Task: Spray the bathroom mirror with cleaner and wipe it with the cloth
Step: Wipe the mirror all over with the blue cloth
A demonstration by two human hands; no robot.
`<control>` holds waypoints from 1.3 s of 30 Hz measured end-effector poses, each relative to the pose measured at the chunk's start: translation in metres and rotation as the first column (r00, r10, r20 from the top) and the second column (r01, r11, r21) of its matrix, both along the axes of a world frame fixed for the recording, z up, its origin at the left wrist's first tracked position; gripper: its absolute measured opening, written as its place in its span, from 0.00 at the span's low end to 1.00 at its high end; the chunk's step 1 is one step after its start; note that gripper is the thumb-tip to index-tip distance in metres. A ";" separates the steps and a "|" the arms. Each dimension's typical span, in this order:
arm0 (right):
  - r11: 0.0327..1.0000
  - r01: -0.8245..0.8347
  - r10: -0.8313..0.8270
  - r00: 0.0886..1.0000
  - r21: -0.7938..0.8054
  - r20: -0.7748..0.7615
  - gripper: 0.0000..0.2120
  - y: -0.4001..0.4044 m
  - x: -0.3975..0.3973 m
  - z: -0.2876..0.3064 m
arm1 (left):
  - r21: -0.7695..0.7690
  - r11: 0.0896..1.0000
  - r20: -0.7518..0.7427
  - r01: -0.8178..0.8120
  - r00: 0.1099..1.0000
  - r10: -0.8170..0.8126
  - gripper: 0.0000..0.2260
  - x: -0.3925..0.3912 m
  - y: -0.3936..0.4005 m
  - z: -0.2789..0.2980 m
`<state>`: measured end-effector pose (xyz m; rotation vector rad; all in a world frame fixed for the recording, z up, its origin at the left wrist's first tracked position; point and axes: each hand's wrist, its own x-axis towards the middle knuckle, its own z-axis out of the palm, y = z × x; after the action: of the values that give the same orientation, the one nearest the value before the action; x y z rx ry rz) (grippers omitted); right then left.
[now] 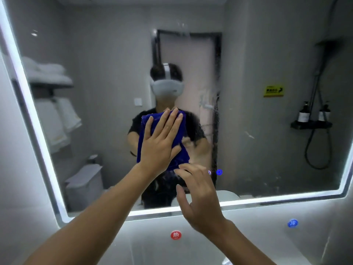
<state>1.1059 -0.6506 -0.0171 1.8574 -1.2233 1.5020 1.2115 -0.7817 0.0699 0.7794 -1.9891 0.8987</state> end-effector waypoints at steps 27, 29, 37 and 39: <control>0.799 0.505 -0.548 0.835 -0.327 -0.053 0.25 -0.111 0.050 0.128 | 0.432 0.108 -0.733 0.896 0.418 -0.537 0.23 0.075 0.017 0.107; 0.724 0.568 -0.651 0.750 -0.392 -0.116 0.24 -0.122 0.044 0.136 | 0.372 0.114 -0.775 0.921 0.376 -0.507 0.21 0.083 0.019 0.113; 0.675 0.452 -0.695 0.655 -0.583 -0.297 0.21 -0.131 0.033 0.181 | -0.023 0.757 -0.549 0.653 0.625 -0.555 0.15 0.105 0.009 0.157; 0.695 0.400 -0.682 0.630 -0.597 -0.372 0.21 -0.132 0.035 0.202 | -0.176 0.811 -0.551 0.558 0.626 -0.551 0.13 0.115 0.002 0.171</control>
<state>1.1408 -0.7826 0.1853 1.2636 -0.9052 0.6986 1.3267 -0.7797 0.2405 0.3249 -1.5202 0.2200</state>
